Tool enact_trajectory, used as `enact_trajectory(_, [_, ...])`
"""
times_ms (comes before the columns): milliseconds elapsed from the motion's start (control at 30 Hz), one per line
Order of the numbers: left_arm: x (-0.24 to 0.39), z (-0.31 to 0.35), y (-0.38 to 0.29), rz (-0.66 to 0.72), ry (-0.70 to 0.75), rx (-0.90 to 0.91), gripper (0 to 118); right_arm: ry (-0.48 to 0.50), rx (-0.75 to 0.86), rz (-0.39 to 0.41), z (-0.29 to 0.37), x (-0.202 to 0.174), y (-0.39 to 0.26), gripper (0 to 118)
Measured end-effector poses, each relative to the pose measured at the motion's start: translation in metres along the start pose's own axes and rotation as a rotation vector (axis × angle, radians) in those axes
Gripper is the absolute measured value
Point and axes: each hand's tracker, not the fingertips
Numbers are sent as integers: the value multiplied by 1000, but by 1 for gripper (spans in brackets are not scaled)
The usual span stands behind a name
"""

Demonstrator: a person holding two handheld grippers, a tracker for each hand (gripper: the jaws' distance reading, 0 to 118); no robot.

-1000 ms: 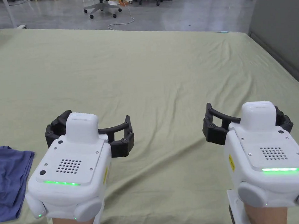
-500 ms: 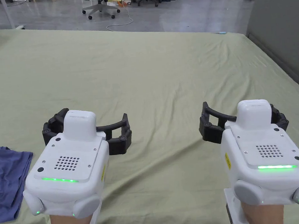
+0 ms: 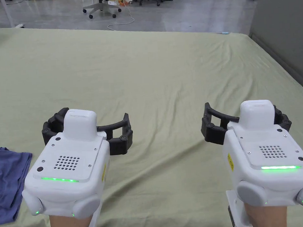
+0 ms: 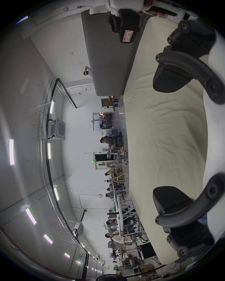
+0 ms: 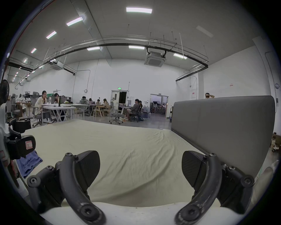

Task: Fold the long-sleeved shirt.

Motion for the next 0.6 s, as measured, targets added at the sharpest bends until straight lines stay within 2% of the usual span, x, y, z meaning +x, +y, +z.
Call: enact_trajectory(600, [0,-5,1,0,-4,-3,118,-11,-21,-5,-5,2,-5,109])
